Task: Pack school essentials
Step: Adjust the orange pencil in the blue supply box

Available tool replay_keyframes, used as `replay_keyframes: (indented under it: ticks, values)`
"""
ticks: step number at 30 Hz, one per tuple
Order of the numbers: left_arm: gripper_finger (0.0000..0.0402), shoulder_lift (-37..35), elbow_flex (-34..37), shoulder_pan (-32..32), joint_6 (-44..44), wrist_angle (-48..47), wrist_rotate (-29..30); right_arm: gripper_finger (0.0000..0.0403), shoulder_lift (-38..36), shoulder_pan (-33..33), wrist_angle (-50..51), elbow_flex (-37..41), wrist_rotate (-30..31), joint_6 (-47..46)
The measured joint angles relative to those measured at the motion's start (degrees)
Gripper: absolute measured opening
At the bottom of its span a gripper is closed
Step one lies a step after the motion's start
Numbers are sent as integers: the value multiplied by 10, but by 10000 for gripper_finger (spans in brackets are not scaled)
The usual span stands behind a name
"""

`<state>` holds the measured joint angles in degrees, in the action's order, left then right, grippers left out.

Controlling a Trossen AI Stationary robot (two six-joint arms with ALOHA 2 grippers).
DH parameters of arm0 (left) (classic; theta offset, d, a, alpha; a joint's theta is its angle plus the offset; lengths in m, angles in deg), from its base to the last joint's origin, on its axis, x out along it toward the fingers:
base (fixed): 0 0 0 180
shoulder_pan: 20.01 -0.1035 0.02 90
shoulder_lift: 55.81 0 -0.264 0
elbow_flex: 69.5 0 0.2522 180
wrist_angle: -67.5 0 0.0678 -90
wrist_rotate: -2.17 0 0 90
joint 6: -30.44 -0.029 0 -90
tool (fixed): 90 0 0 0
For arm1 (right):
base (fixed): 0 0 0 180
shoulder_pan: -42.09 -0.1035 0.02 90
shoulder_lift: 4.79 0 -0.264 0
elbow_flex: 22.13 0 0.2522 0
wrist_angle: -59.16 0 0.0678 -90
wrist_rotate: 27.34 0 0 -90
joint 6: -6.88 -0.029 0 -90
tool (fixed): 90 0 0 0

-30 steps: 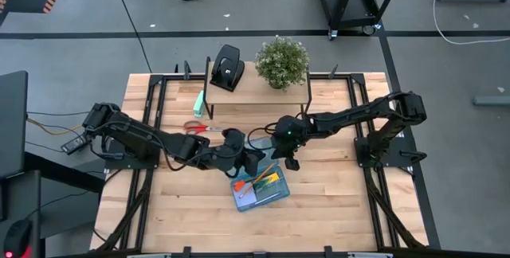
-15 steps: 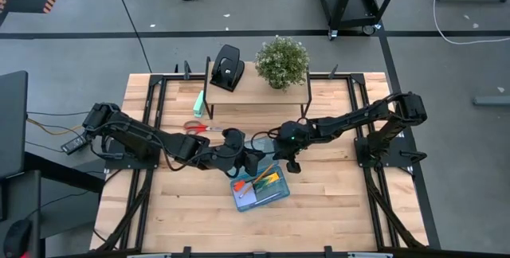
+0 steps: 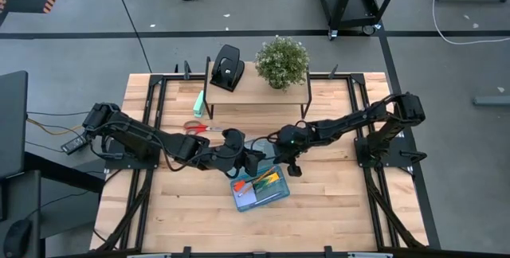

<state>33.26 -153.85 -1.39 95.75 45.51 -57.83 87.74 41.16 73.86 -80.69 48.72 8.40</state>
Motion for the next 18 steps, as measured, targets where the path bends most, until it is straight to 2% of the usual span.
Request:
replay_keyframes:
  ticks: [18]
  values:
    - [93, 0, 0, 10, 1, 7, 0, 10, 0, -40, 15, 0, -10, -31]
